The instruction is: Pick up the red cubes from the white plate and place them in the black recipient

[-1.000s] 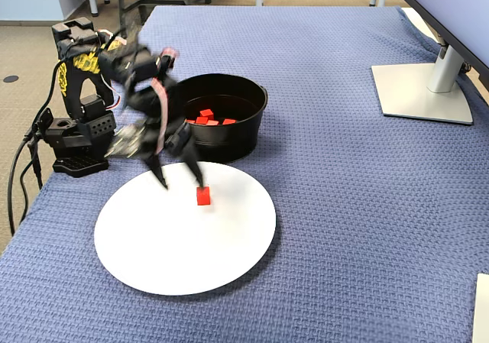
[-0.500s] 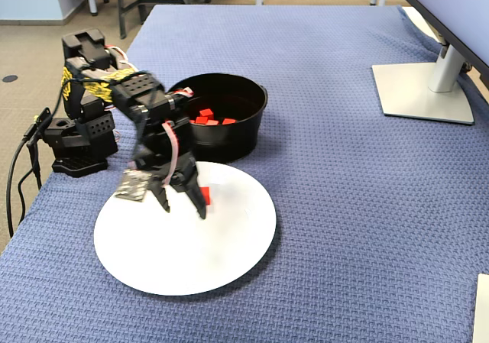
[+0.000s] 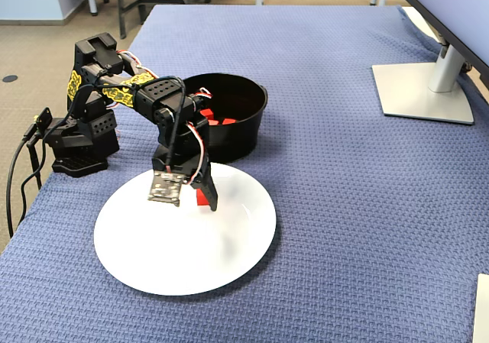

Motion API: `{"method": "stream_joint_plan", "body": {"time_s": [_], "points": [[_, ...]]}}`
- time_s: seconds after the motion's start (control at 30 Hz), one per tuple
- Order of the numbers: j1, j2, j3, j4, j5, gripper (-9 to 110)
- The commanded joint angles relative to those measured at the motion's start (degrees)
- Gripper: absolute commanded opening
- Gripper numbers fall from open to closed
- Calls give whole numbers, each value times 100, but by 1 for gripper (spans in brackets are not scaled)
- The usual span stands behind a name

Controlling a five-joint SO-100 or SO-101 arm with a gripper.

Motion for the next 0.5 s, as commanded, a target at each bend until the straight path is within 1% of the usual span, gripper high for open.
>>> {"method": "stream_joint_plan", "body": {"time_s": [0.0, 0.07, 0.13, 0.47], "points": [[-158, 220, 9, 18, -782, 26], [-185, 272, 211, -97, -1204, 26], [-185, 281, 352, -404, -1292, 26], [-255, 387, 606, -677, -870, 24]]}}
